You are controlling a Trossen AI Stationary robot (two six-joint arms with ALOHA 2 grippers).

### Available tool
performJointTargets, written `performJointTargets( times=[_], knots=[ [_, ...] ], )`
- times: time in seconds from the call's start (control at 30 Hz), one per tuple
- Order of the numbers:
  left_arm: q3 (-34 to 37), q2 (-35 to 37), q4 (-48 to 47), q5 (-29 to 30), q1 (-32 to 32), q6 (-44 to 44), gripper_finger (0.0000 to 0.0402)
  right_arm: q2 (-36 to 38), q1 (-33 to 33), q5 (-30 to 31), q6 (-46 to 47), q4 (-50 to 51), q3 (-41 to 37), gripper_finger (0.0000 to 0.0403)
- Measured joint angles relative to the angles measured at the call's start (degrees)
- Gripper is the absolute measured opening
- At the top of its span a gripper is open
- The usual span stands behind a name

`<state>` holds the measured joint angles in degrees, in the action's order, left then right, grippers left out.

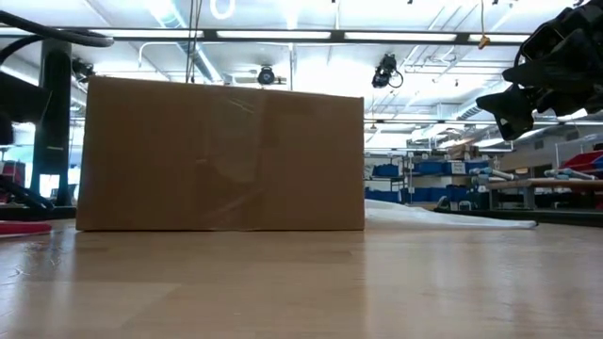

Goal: Unpack boxes
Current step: Open the cardboard box using the cutter

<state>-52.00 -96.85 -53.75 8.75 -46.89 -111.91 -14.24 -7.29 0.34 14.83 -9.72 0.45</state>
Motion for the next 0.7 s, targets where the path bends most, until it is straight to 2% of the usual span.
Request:
performJointTargets(
  times=[0.3,0.43,0.7],
  knots=[
    [-9.1,2.5,0.6,0.3,-0.1,9.7,0.0136,0.0,0.0,0.0,0.0,-0.4,0.0,0.0227],
    [-12.5,2.6,-2.5,-3.0,-0.4,10.0,0.0136,0.0,0.0,0.0,0.0,-0.7,0.0,0.0227],
    [-24.8,2.6,-9.1,-2.7,-0.3,17.1,0.0136,0.0,0.0,0.0,0.0,-0.8,0.0,0.0227]
  ],
)
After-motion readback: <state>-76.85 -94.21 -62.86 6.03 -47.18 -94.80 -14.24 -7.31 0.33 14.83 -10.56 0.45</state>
